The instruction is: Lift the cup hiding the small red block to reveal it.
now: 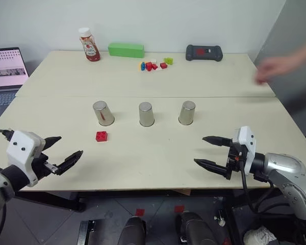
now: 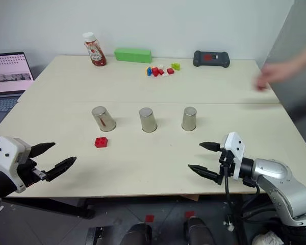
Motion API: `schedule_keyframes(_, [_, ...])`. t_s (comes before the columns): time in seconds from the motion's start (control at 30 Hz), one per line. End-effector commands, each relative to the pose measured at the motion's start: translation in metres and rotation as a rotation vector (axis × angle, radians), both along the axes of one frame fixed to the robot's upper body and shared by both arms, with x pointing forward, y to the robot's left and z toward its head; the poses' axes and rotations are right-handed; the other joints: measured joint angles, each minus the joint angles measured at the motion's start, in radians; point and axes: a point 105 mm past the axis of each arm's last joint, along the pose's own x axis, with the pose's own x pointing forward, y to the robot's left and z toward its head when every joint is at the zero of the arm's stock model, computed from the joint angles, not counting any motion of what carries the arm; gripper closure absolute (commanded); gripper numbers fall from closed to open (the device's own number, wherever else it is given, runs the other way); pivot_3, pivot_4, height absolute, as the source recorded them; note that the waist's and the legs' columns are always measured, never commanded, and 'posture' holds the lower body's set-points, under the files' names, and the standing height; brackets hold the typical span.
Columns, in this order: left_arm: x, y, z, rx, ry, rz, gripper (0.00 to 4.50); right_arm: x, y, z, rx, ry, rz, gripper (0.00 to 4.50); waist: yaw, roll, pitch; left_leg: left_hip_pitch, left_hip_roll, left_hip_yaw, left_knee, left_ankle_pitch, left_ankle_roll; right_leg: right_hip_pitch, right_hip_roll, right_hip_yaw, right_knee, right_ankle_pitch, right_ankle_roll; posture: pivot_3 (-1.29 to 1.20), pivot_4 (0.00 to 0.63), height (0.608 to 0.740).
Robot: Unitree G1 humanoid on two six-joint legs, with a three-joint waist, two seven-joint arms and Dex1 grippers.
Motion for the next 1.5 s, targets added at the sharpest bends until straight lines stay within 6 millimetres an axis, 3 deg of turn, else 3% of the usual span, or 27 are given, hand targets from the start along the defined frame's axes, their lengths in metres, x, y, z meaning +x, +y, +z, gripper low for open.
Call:
schedule_keyframes(0.03, [0.000,-0.001,0.010,0.031,-0.038,-0.010,0.09,-0.005,0.005,0.007,0.013,-0.033,0.037,0.00,0.000,0.000,0.000,0.000,0.000,0.000,0.000,0.000,0.000,0.000,0.000,0.000,0.000,0.000,0.000,0.00,0.150,0.740])
schedule_keyframes(1.5, [0.016,-0.009,0.015,0.023,-0.066,-0.044,0.09,-0.001,0.012,0.005,-0.001,-0.041,0.047,0.00,0.000,0.000,0.000,0.000,0.000,0.000,0.000,0.000,0.000,0.000,0.000,0.000,0.000,0.000,0.000,0.00,0.150,0.740])
